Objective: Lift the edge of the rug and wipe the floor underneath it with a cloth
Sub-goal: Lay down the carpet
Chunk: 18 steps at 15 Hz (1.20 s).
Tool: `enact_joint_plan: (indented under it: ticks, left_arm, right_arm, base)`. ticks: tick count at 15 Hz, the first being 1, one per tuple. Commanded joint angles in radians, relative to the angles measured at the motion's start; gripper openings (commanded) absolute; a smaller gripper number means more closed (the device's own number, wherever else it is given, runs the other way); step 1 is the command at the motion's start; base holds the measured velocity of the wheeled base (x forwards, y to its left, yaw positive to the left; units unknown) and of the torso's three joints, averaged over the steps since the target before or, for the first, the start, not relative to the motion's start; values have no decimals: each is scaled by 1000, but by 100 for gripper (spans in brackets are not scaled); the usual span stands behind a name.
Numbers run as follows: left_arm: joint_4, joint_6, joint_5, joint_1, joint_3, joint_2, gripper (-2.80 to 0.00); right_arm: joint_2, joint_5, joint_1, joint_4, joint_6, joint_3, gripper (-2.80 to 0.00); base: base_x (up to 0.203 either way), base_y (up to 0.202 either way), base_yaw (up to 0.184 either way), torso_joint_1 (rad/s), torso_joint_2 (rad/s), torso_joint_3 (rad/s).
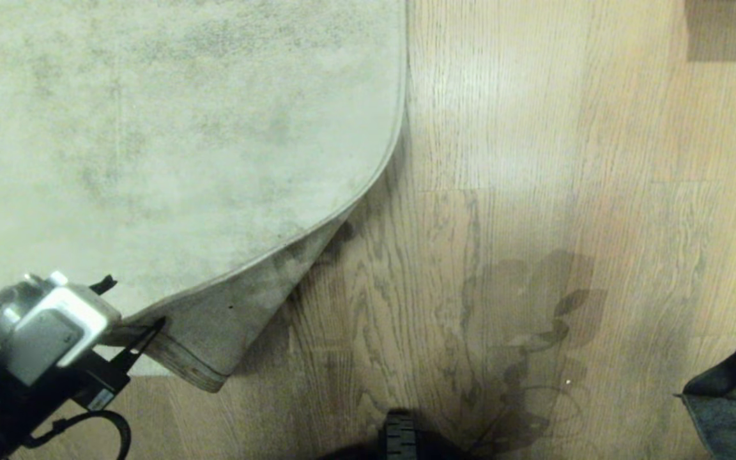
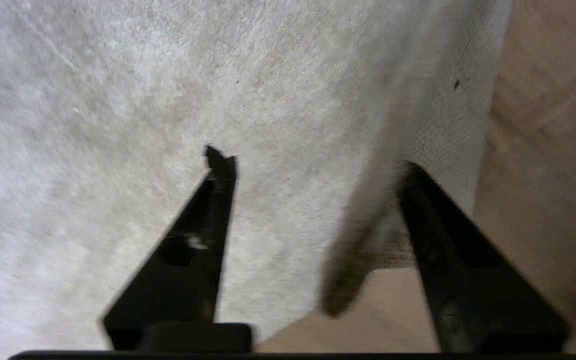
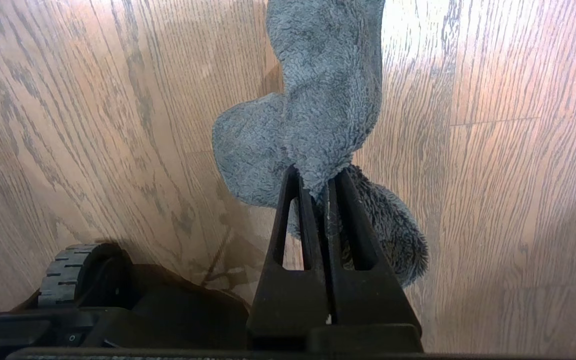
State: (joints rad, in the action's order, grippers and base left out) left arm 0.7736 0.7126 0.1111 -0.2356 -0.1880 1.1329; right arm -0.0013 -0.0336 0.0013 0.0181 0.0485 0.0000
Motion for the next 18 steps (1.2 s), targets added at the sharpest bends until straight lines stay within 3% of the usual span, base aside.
enact_joint_plan:
  ticks: [1,6,12,13,18]
  left_arm:
    - [4,-56,1,-20,23,-53,0]
    - [19,-185,5,-99,42,-147,0]
    - [58,-220,7,-154,65,-199,0]
    - [57,-220,7,-164,69,-202,-280]
    - [54,-211,9,-178,114,-214,-280]
  right_arm:
    - [1,0,0,0,1,0,-280]
    - [1,0,0,0,1,0,-280]
    - [1,0,0,0,1,0,-280]
    - [1,0,0,0,1,0,-280]
    - [1,0,0,0,1,0,-280]
  base:
    - [0,0,0,0,0,0]
    - [0,0,0,0,0,0]
    - [0,0,0,0,0,0]
    - [0,0,0,0,0,0]
    - [0,0,0,0,0,0]
